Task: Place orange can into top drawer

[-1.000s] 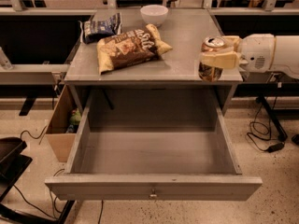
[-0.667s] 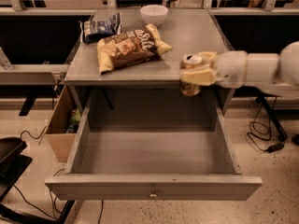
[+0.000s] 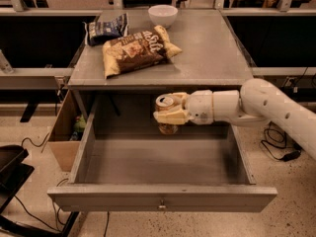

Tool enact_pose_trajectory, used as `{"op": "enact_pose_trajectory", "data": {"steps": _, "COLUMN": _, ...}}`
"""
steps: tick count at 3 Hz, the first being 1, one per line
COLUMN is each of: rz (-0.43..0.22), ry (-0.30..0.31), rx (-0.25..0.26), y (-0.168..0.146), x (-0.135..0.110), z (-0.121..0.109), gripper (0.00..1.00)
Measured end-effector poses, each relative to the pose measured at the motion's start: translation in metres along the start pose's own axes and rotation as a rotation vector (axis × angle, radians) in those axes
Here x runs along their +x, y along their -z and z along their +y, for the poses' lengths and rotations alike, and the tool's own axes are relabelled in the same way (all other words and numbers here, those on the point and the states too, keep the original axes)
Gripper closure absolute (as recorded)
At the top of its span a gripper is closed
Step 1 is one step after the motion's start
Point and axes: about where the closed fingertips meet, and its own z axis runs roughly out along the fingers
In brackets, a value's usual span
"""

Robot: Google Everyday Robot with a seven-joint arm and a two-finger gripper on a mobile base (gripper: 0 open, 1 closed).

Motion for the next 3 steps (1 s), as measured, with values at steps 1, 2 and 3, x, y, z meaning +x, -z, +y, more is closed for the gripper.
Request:
{"op": "enact_pose_trajectory", "data": {"steps": 1, "rz": -0.047, "ry": 0.023, "rx": -0.029, "y": -0.035, "x": 0.024, "z": 0.004, "gripper": 1.0}}
{"op": "enact_pose_trajectory", "data": {"steps": 2, "rz": -0.075, "ry": 0.064, "rx": -0.063, "y": -0.064, "x": 0.04, "z": 0.012, "gripper": 1.0}}
{"op": "enact_pose_trajectory", "data": {"steps": 3, "rz": -0.085, "ry": 0.091, "rx": -0.101, "y": -0.085, "x": 0.05, "z": 0.02, "gripper": 1.0}}
